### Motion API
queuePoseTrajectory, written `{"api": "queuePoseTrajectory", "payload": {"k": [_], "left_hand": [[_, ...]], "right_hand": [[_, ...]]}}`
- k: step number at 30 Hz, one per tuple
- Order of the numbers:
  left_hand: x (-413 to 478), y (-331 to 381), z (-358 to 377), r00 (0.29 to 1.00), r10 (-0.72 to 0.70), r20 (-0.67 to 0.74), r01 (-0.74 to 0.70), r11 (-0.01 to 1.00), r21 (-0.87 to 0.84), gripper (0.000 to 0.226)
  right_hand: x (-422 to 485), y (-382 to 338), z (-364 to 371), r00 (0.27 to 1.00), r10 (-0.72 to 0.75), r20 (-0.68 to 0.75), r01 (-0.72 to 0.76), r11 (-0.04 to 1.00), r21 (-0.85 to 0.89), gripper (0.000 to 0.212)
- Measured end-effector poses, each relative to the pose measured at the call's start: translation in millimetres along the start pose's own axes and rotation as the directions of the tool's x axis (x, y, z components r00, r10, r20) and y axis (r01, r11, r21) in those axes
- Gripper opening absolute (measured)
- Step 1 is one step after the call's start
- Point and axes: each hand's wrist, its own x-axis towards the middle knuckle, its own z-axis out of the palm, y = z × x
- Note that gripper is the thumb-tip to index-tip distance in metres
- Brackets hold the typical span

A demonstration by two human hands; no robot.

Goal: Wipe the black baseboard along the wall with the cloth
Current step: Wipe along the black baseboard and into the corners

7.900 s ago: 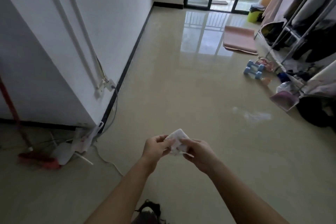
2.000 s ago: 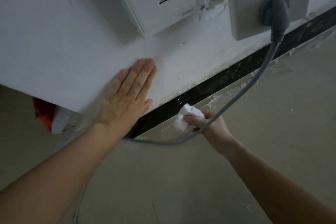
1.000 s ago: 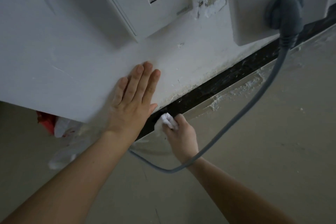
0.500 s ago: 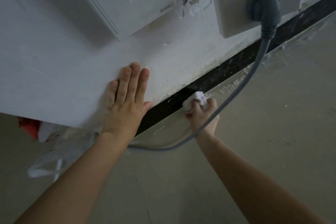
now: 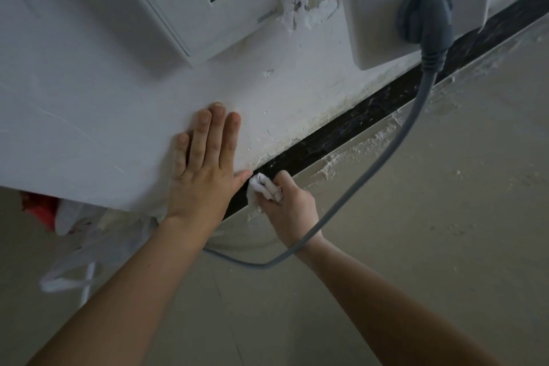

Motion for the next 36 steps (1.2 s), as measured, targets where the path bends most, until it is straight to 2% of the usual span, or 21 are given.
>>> {"api": "queuePoseTrajectory", "payload": {"k": [4, 13, 18, 20, 22, 25, 27, 33, 36], "left_hand": [[0, 0, -1, 1.0, -0.007, 0.001, 0.007, 1.0, 0.01, 0.109], [2, 0, -1, 1.0, -0.012, 0.004, 0.012, 1.0, -0.016, 0.118], [1, 0, -1, 1.0, -0.005, 0.024, 0.005, 1.0, -0.01, 0.116], [0, 1, -1, 1.0, -0.011, 0.022, 0.011, 1.0, -0.01, 0.116], [1, 4, -2, 0.999, -0.027, 0.017, 0.028, 0.999, -0.033, 0.115], [6, 18, -6, 0.999, -0.034, 0.03, 0.037, 0.993, -0.11, 0.111], [10, 27, -5, 1.0, -0.02, 0.022, 0.023, 0.993, -0.12, 0.111], [12, 35, 4, 1.0, -0.009, -0.017, 0.007, 0.993, -0.118, 0.108], [12, 37, 7, 1.0, -0.005, -0.026, 0.002, 0.992, -0.124, 0.105]], "right_hand": [[9, -4, -19, 0.997, -0.076, -0.013, 0.074, 0.991, -0.109, 0.037], [32, 8, -58, 0.982, 0.024, -0.186, -0.04, 0.996, -0.08, 0.031], [36, 15, -72, 0.894, 0.261, -0.365, -0.23, 0.965, 0.127, 0.025], [26, 22, -72, 0.932, 0.216, -0.291, -0.202, 0.976, 0.078, 0.021], [15, 25, -63, 0.982, 0.148, -0.116, -0.146, 0.989, 0.027, 0.029], [17, 24, -40, 0.998, 0.066, 0.021, -0.063, 0.993, -0.096, 0.032], [23, 19, -33, 0.998, 0.059, 0.005, -0.058, 0.991, -0.119, 0.032], [40, 27, -54, 0.977, 0.199, -0.079, -0.19, 0.976, 0.109, 0.024], [48, 29, -74, 0.96, 0.241, -0.143, -0.22, 0.965, 0.146, 0.023]]}}
